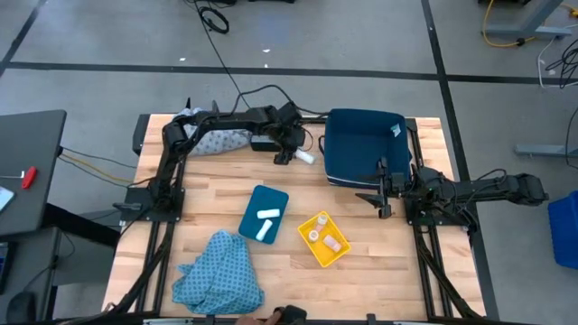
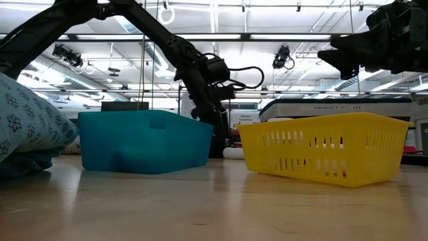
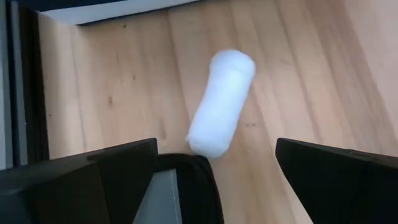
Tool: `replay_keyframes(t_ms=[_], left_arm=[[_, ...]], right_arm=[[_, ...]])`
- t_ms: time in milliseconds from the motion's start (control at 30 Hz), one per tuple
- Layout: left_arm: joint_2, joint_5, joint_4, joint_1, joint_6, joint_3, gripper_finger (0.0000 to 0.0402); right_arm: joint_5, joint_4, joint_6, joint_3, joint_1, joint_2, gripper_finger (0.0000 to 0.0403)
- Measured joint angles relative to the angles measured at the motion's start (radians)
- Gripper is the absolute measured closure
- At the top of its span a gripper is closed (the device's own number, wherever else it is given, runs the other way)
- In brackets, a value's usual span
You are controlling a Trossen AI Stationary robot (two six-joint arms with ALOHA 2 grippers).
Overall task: Pick & place medical supplies in basket/bin
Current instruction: Put the rolled gauze into the blue bin
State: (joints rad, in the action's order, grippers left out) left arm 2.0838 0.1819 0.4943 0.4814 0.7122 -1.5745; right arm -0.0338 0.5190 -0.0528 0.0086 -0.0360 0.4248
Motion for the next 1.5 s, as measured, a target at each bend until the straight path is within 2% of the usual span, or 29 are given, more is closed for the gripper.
replay_keyframes(t_ms=[167, 400, 533, 867, 1033, 1333, 1500], left_arm=[[0.0, 0.041, 0.02, 0.002, 0.047, 0.0, 0.0071], [0.016, 0.03, -0.009, -0.019, 0.093, -0.005, 0.0073], [0.052, -0.004, 0.038, -0.018, 0.09, -0.041, 0.0081], [0.142, -0.059, 0.157, -0.017, 0.152, -0.193, 0.0115], [0.179, -0.045, 0.21, -0.021, 0.175, -0.278, 0.0122], [0.198, -0.056, 0.23, -0.024, 0.199, -0.3, 0.0153], [0.197, -0.097, 0.23, -0.033, 0.241, -0.299, 0.0188]], right_arm=[[0.0, 0.0, 0.001, 0.0, 0.0, 0.0, 0.016], [0.002, 0.0, 0.007, 0.0, 0.0, 0.0, 0.016], [0.007, 0.0, 0.012, 0.0, 0.0, 0.0, 0.016], [0.014, 0.008, 0.015, 0.0, 0.0, 0.0, 0.016], [0.024, 0.008, 0.015, 0.0, 0.0, 0.0, 0.016], [0.039, 0.008, 0.014, 0.0, 0.0, 0.0, 0.016], [0.04, 0.008, 0.014, 0.0, -0.001, 0.0, 0.016]])
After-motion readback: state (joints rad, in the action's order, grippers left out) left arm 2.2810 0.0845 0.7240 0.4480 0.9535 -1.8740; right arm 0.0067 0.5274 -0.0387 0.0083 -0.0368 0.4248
